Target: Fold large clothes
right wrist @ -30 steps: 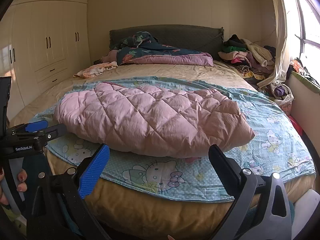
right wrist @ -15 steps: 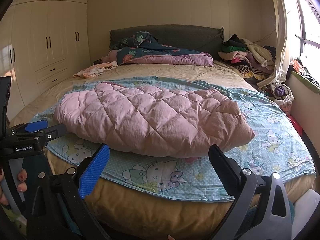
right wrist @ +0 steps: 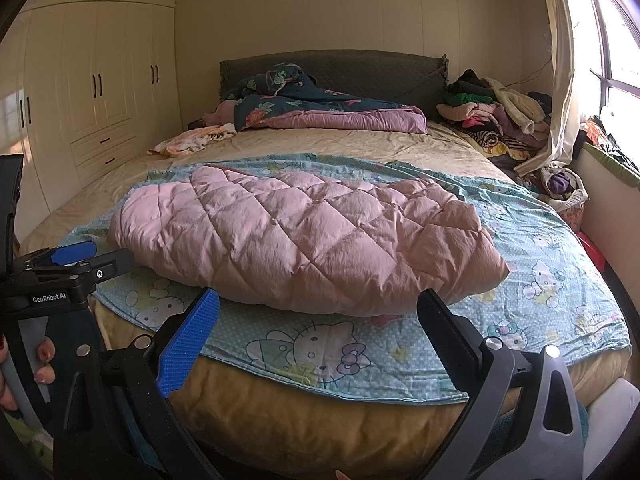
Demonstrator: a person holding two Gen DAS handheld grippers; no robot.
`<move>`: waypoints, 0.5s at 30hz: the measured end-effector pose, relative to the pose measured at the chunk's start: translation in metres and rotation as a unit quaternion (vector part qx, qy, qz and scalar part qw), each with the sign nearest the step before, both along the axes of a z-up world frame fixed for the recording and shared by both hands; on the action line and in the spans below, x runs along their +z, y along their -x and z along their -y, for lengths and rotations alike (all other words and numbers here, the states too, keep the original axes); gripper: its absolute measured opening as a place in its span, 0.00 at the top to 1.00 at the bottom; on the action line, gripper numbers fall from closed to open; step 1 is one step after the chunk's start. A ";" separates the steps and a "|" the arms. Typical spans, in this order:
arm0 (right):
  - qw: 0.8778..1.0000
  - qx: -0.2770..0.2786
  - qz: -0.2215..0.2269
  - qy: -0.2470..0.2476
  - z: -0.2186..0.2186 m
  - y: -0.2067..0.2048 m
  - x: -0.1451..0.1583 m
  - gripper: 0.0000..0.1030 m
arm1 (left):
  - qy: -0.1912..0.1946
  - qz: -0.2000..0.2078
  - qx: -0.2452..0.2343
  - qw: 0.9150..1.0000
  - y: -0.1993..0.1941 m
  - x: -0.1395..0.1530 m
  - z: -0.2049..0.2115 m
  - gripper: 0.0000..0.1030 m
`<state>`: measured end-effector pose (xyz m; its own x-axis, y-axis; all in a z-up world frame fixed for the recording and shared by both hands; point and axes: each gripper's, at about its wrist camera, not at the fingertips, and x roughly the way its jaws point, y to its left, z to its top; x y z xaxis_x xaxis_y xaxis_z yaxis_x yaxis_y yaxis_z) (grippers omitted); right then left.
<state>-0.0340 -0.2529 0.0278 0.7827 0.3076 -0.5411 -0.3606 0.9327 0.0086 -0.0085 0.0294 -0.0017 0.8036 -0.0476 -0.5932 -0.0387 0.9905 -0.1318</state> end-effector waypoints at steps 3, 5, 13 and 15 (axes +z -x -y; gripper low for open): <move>1.000 0.000 0.000 0.000 0.000 0.000 0.000 0.04 | 0.001 0.000 -0.001 1.000 0.000 0.000 0.000 0.09; 1.000 0.000 0.000 0.001 0.000 0.000 0.000 0.04 | 0.001 0.001 -0.003 1.000 0.001 0.001 0.000 0.09; 1.000 0.000 0.000 0.000 0.000 0.000 0.000 0.04 | 0.001 0.002 -0.003 1.000 0.001 0.001 0.000 0.09; 1.000 0.000 0.000 0.000 0.000 0.000 0.000 0.04 | 0.001 0.002 -0.003 1.000 0.001 0.001 0.000 0.09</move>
